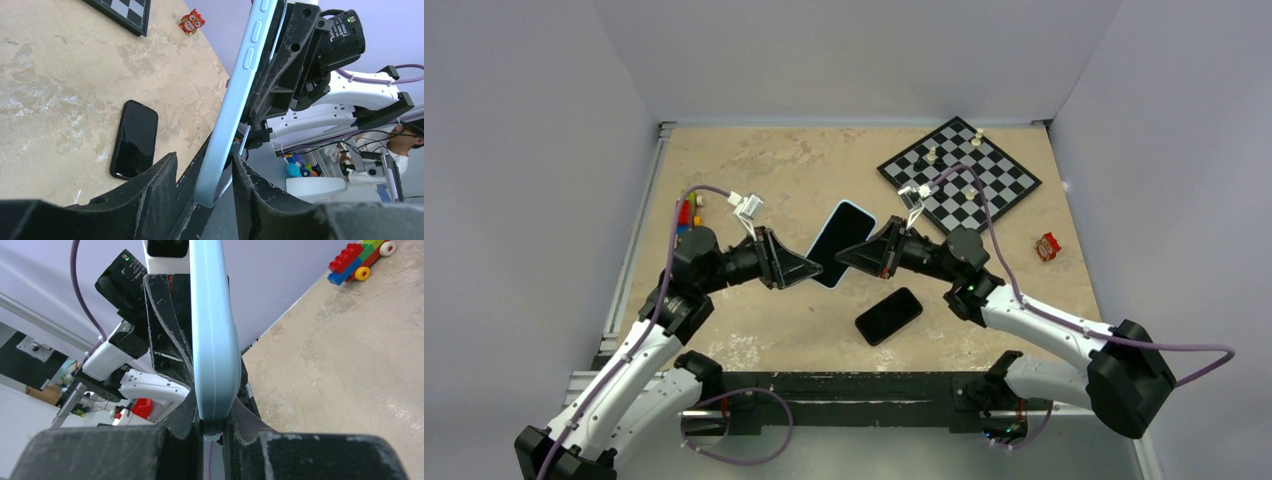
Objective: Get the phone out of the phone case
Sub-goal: Remove the phone case from the phone.
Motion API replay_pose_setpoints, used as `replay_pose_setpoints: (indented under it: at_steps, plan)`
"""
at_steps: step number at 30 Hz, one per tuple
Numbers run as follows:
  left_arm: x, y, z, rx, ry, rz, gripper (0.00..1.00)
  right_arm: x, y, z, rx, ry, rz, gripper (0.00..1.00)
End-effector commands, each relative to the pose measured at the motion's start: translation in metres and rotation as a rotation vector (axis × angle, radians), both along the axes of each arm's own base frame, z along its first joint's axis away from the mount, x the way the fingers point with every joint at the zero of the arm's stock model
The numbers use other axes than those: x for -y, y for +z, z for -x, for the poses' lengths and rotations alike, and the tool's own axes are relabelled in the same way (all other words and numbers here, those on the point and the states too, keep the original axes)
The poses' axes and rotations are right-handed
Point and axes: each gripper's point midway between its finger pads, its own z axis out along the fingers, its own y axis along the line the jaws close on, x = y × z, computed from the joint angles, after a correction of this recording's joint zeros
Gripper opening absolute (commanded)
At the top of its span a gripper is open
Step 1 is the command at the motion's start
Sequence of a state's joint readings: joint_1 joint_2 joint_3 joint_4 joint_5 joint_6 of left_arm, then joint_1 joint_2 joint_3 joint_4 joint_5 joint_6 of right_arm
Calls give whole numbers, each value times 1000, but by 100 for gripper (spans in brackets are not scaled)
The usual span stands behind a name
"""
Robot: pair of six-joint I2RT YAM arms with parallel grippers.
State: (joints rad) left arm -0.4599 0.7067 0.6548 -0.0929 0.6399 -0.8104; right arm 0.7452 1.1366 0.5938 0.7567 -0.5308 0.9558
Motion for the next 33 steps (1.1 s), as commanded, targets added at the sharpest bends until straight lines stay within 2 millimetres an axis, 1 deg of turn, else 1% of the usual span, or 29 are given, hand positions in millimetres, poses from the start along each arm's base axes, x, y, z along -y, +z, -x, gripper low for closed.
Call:
replay_pose_setpoints:
  at_steps: [1,2,3,4,6,7,8,10,11,12,14,18,23,27,33]
  plan:
    - [5,9,9,28,-58,55,45,9,44,3,78,-20,-133,0]
    - [6,13,10,45,-70,72,42,9,44,5,85,-10,-139,0]
    - [7,15,11,51,-78,81,36,8,46,7,94,2,-148,0]
    - [8,18,12,57,-86,89,29,7,46,8,95,14,-147,0]
    - [9,21,11,54,-91,98,11,4,43,11,94,45,-131,0]
    - [9,21,10,51,-90,99,4,3,42,11,97,51,-129,0]
    - [10,22,10,50,-90,103,0,4,44,11,102,49,-138,0]
    - [10,22,11,44,-91,119,0,7,47,8,96,13,-152,7]
    - [10,23,12,45,-93,131,0,9,47,4,86,-14,-149,11]
    - [10,25,13,51,-94,144,0,10,48,-4,69,-57,-136,15]
    - [9,26,15,48,-94,159,0,12,48,-12,53,-102,-108,25]
    - [8,28,17,47,-89,186,0,19,56,-17,48,-137,-134,45]
    - [8,35,18,47,-88,235,0,23,60,-25,43,-162,-144,47]
    - [12,38,21,45,-130,262,0,20,68,-28,66,-141,-151,42]
    - [13,46,28,80,-176,287,0,22,77,-38,83,-119,-158,42]
